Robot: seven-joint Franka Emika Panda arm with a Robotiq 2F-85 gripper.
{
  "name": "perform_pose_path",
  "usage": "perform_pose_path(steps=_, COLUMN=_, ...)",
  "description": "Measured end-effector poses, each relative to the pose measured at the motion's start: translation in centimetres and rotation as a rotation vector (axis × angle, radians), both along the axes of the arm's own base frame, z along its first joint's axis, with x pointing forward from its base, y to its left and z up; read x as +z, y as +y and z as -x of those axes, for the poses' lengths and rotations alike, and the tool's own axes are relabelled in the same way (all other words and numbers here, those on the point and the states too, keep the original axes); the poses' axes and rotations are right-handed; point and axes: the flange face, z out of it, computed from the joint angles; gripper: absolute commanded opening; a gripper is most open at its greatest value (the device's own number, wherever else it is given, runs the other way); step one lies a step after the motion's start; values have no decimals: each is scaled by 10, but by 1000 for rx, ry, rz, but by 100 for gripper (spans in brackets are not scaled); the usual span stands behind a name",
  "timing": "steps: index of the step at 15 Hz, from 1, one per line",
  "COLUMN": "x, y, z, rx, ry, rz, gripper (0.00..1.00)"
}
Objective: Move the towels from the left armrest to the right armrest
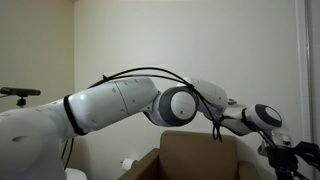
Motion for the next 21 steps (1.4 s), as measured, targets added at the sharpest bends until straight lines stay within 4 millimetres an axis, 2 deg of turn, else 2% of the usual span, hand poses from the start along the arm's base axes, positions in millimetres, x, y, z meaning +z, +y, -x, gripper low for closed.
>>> perform_pose_path(steps=6, x=2, y=-1, z=-4, rx=33, ry=14, rz=22, gripper=91)
perform_pose_path(steps=8, x=4, y=-2, z=-5, rx=39, ry=19, rz=30, gripper=100)
perform_pose_path(steps=16, x=6, y=-8, z=-1, rx=-4, ry=-20, rz=23, gripper=100)
perform_pose_path(steps=21, x=-10, y=-35, z=33, rx=-201, ry=-134, rz=-71, gripper=100)
